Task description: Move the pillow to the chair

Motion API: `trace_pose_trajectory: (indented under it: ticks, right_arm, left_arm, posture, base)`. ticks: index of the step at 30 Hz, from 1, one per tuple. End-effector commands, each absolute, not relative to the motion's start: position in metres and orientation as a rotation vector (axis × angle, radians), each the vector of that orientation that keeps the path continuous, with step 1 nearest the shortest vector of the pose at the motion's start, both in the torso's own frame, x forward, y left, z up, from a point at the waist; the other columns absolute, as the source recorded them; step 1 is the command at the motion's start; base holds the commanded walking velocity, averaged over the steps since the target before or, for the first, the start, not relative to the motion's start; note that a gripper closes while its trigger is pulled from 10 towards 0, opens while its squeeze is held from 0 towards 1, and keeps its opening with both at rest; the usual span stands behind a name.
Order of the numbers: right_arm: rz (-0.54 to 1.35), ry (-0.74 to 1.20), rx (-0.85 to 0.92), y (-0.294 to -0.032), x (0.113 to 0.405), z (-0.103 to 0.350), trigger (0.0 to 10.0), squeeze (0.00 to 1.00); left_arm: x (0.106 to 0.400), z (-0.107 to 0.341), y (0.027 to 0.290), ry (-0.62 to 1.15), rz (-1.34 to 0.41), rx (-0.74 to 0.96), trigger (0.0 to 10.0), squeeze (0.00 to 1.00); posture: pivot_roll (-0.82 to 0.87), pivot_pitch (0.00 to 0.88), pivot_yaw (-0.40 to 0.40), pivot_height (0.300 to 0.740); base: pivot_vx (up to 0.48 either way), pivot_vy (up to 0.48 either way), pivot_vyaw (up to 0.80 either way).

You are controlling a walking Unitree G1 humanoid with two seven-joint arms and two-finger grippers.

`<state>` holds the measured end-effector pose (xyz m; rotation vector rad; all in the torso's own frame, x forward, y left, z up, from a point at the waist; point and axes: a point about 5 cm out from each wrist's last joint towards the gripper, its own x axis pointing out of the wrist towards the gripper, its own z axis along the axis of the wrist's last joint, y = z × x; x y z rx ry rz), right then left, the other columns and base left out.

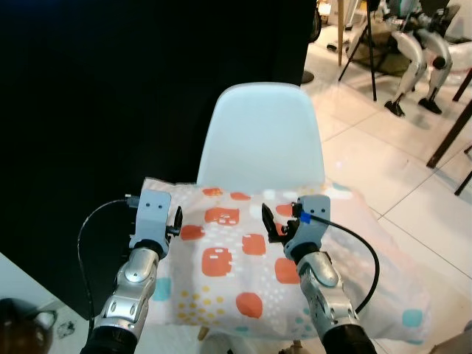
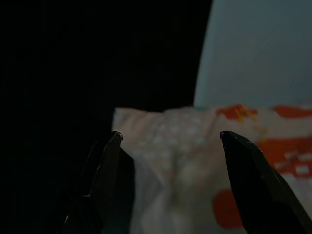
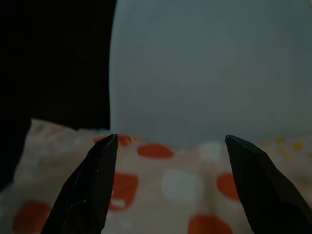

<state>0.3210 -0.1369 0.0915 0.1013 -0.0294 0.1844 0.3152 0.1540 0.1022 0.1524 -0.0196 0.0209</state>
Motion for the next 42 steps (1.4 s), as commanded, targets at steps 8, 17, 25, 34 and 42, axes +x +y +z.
trace_pose_trajectory:
  ticks: [8, 17, 25, 34, 42]
  right_arm:
    - [0.180, -0.031, 0.128, -0.137, 0.322, 0.093, 10.0, 0.00]
    - [0.159, -0.042, 0.127, -0.141, 0.322, 0.094, 10.0, 0.00]
    - [0.141, 0.041, 0.149, -0.142, 0.318, 0.078, 10.0, 0.00]
    - [0.098, 0.122, 0.164, -0.145, 0.312, 0.062, 10.0, 0.00]
    - [0.107, 0.182, 0.104, -0.144, 0.308, 0.051, 10.0, 0.00]
  left_arm:
    - [0.315, 0.099, 0.155, 0.004, 0.021, 0.155, 10.0, 0.00]
    - [0.317, 0.099, 0.152, 0.003, 0.008, 0.162, 10.0, 0.00]
    - [0.320, 0.091, 0.152, 0.064, 0.032, 0.132, 10.0, 0.00]
    - [0.313, 0.066, 0.142, 0.241, -0.017, 0.105, 10.0, 0.00]
    - [0.309, 0.062, 0.141, 0.246, -0.031, 0.092, 10.0, 0.00]
  posture:
    - [0.04, 0.068, 0.033, 0.709]
    - [0.03, 0.057, 0.050, 0.717]
    - [0.02, 0.063, 0.037, 0.717]
    - [0.02, 0.070, 0.032, 0.717]
    - [0.02, 0.085, 0.032, 0.717]
  base:
    - [0.000, 0.000, 0.00]
    - [0.000, 0.000, 0.00]
    - [0.000, 0.000, 0.00]
    - [0.000, 0.000, 0.00]
    - [0.000, 0.000, 0.00]
